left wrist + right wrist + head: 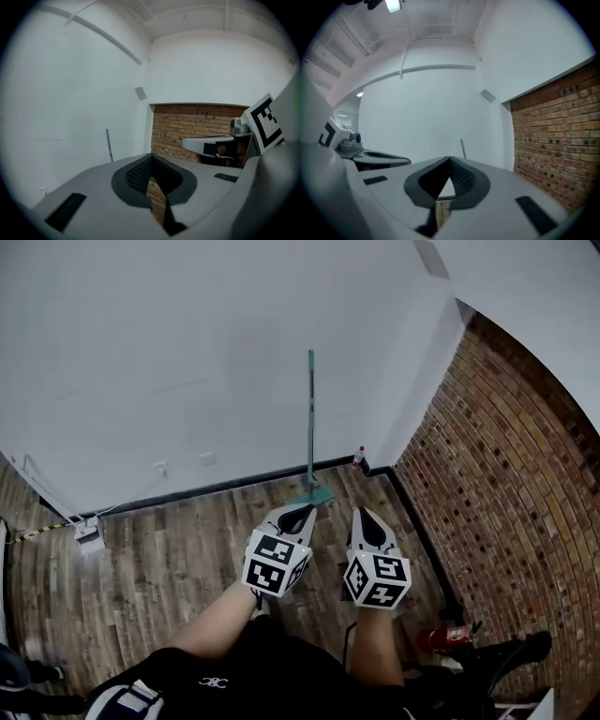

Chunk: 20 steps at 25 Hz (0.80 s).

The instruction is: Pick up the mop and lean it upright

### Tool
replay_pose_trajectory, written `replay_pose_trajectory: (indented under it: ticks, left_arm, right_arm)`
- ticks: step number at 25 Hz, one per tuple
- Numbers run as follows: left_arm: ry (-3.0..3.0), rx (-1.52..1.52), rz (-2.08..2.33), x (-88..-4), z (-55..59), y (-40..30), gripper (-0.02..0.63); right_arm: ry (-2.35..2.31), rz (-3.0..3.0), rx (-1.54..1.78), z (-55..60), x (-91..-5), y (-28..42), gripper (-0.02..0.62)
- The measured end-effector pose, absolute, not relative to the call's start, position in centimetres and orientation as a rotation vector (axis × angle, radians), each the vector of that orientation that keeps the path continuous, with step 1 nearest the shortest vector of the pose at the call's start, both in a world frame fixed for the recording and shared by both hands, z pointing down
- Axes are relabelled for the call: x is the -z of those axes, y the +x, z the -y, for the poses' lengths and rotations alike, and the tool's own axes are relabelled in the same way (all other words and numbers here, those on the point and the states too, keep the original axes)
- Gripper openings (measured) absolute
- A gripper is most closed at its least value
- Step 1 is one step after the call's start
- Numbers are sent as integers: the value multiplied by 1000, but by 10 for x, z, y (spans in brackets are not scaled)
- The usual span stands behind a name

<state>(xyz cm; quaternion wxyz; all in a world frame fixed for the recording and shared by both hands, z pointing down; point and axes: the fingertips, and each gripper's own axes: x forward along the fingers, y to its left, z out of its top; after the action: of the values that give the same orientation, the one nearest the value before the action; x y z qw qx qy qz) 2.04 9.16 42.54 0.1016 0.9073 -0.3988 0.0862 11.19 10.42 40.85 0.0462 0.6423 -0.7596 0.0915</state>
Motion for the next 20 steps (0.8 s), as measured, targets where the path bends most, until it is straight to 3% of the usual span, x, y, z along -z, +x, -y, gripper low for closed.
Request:
replay_pose_trajectory:
  ticks: [9, 20]
  left_arm:
    - [2661, -193, 1176, -413, 56, -25, -3]
    - [2634, -280, 1170, -444, 151, -33, -3]
  right_arm:
    - [1937, 2323, -259, 41, -398, 70, 12]
    - [1925, 2322, -328, 145, -420, 63, 12]
